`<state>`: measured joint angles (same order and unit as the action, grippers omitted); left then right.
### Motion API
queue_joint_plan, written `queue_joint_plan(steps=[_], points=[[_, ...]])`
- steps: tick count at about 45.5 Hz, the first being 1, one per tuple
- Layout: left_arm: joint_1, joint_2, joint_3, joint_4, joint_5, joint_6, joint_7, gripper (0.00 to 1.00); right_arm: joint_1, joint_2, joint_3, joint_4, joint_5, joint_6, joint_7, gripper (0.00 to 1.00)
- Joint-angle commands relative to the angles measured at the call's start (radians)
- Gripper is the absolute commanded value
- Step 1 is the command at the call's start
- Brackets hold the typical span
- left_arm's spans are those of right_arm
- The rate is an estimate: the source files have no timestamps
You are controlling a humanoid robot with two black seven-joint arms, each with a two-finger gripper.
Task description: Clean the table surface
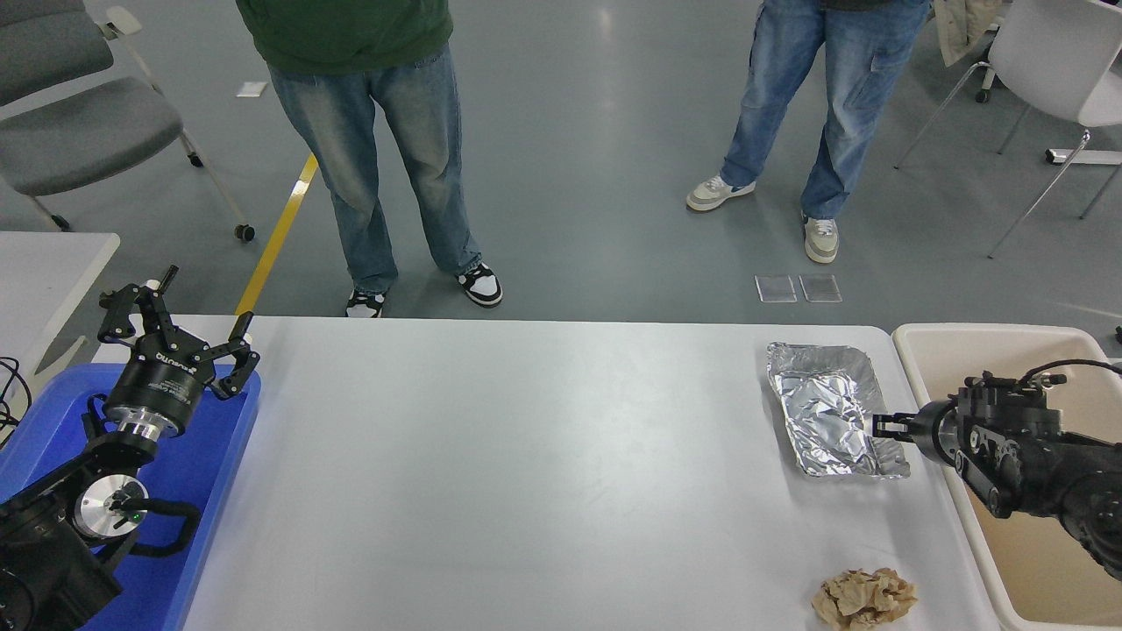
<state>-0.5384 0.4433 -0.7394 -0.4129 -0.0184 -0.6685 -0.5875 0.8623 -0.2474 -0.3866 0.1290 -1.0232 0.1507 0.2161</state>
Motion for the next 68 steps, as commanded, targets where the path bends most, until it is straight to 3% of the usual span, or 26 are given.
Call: queue_joint_plan(steps=[1,7,12,14,37,51,56,63,68], points=[[0.000,0.000,0.000,-0.001,0.000,0.000,0.000,1.00,-0.002,0.002,-0.002,0.001,0.000,0.004,0.014,0.51],[0.000,0.000,0.000,0.000,0.000,0.000,0.000,1.00,-0.002,0.002,-0.002,0.003,0.000,0.004,0.014,0.36],[0.000,0.000,0.002,0.000,0.000,0.000,0.000,1.00,0.001,0.002,0.000,0.003,0.012,0.018,0.014,0.07],[0.000,0.000,0.000,0.000,0.000,0.000,0.000,1.00,0.004,0.000,0.002,0.000,0.022,0.036,0.014,0.00],[0.000,0.000,0.000,-0.001,0.000,0.000,0.000,1.00,0.040,0.000,0.009,0.012,0.081,0.073,0.022,0.00],[0.000,0.000,0.000,0.000,0.000,0.000,0.000,1.00,0.152,-0.084,0.012,0.081,0.158,0.170,0.109,0.00],[0.000,0.000,0.000,-0.001,0.000,-0.002,0.000,1.00,0.205,-0.174,0.031,0.226,0.179,0.170,0.108,0.00],[0.000,0.000,0.000,-0.001,0.000,-0.002,0.000,1.00,0.308,-0.416,0.041,0.668,0.203,0.106,0.092,0.00],[0.000,0.000,0.000,-0.001,0.000,-0.002,0.000,1.00,0.353,-0.530,0.043,0.871,0.203,0.040,0.072,0.00]])
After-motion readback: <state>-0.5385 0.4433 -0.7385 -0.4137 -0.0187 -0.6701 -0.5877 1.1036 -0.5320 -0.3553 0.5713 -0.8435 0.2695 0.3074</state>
